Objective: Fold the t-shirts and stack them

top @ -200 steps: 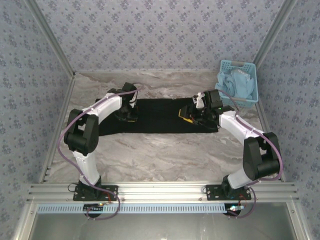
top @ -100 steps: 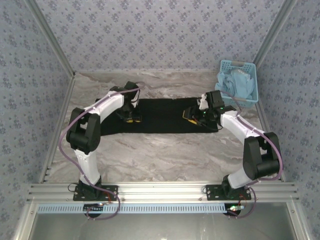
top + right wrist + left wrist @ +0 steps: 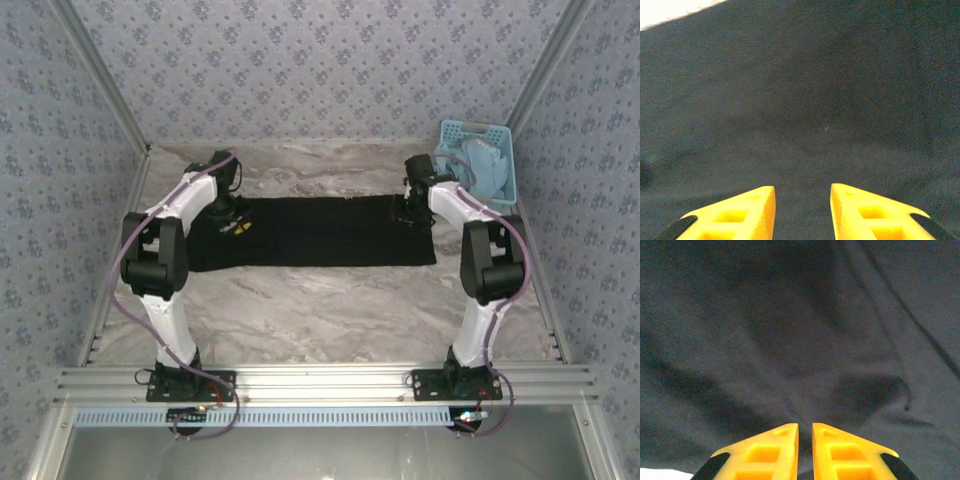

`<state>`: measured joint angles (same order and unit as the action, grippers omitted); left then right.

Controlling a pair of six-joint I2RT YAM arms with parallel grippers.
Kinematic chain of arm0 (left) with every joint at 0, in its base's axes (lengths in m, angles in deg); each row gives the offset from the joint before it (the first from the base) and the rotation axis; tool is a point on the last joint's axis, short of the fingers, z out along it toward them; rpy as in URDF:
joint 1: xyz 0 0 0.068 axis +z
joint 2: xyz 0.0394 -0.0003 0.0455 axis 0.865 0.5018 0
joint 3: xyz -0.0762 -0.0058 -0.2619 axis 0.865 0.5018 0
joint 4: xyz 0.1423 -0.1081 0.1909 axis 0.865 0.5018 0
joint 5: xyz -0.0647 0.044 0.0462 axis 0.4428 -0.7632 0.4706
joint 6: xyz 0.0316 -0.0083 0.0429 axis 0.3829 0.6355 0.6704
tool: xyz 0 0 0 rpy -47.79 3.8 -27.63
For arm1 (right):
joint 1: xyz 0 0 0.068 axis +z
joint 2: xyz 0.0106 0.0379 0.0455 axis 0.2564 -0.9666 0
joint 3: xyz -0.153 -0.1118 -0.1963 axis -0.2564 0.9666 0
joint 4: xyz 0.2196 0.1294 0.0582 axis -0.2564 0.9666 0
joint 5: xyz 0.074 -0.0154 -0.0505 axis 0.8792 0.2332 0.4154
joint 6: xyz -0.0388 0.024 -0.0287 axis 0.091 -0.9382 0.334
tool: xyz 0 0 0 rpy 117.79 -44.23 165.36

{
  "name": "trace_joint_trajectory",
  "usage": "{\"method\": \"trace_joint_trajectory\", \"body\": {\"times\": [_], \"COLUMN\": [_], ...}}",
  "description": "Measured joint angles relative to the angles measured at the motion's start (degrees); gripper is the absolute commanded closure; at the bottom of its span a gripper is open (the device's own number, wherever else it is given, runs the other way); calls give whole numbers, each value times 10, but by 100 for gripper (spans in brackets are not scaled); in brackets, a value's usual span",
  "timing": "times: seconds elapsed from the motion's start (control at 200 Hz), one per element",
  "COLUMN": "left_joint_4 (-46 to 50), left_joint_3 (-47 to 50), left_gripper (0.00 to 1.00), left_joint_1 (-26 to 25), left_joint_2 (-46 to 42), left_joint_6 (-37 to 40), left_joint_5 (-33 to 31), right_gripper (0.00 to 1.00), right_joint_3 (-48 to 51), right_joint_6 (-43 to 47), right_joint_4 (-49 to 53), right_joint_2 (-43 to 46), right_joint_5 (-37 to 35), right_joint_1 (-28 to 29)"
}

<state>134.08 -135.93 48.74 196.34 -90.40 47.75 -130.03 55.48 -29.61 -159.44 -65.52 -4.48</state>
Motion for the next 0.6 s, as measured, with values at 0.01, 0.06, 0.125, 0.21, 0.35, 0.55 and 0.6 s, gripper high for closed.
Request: {"method": "trace_joint_trajectory", "body": {"times": [0.01,0.06,0.125,0.21,0.35,0.55,0.6], "left_joint_4": [0,1,5,21,38,62,62], "left_joint_3": [0,0,-4,-30,-109,-339,-400], "left_gripper": [87,87,87,87,86,86,85], "left_joint_1": [0,0,0,2,7,0,-9], "left_joint_2": [3,21,46,79,130,263,298], "left_joint_6": [-7,-24,-38,-47,-42,-4,4], "left_joint_5": [-1,-3,-4,-1,-5,16,27], "right_gripper": [64,65,64,63,62,61,61], "right_joint_3": [-5,-25,-38,-38,29,209,245], "right_joint_6": [2,10,16,20,5,-71,-96], "right_joint_4": [5,26,53,71,88,92,86], "right_joint_2": [-7,-35,-64,-64,-20,109,136], "right_joint_5": [-2,-14,-22,-28,-22,28,44], "right_joint_1": [0,0,1,4,19,72,92]}}
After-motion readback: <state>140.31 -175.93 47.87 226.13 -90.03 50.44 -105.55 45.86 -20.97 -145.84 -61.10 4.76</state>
